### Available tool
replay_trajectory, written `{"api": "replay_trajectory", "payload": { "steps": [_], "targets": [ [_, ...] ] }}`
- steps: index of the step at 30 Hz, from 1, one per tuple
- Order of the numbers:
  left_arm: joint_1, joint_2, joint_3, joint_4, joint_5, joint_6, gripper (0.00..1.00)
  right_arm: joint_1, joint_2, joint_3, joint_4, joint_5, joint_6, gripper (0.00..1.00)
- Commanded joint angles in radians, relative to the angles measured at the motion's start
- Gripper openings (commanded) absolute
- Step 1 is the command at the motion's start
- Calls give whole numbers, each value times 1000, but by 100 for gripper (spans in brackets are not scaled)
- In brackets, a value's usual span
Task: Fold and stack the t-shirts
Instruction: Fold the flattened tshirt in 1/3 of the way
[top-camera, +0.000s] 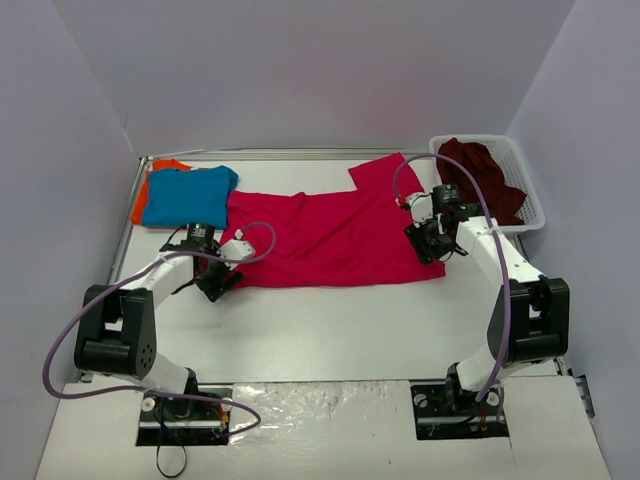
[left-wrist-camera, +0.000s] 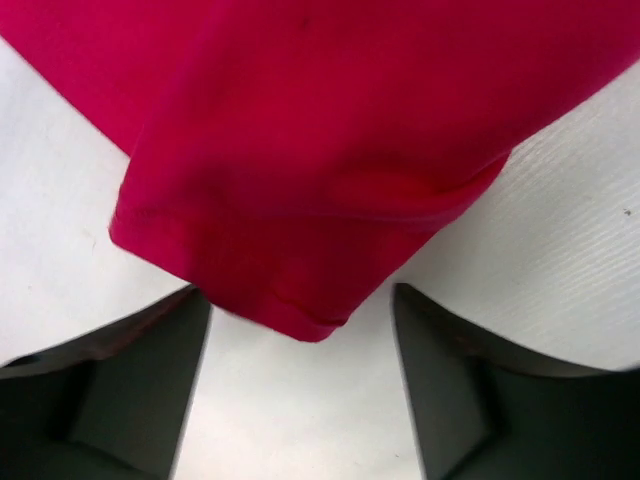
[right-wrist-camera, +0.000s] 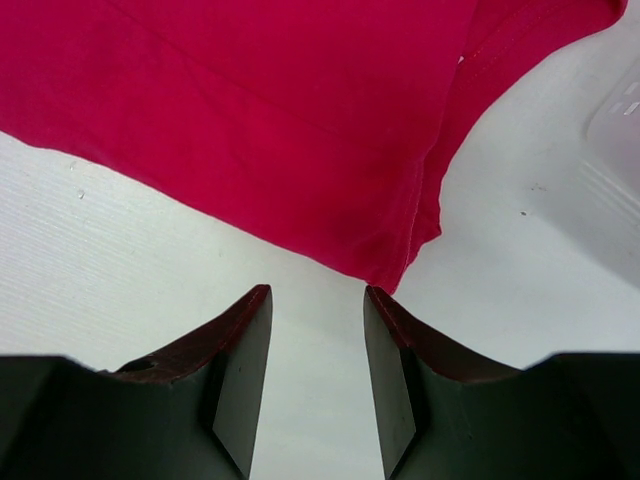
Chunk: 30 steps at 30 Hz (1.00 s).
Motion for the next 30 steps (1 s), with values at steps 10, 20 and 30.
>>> {"api": "replay_trajectory", "payload": {
  "steps": [10,20,30],
  "targets": [
    [-7,-8,39,-118,48,68,26,-19,-15,-15,-7,-21,8,38],
    [-7,-59,23,-159,23,94,2,-21,-19,-65,-13,47,-8,39],
    [-15,-73,23,-150,23,71,2,-36,37,-66,-41,125,-54,44]
  ]
}}
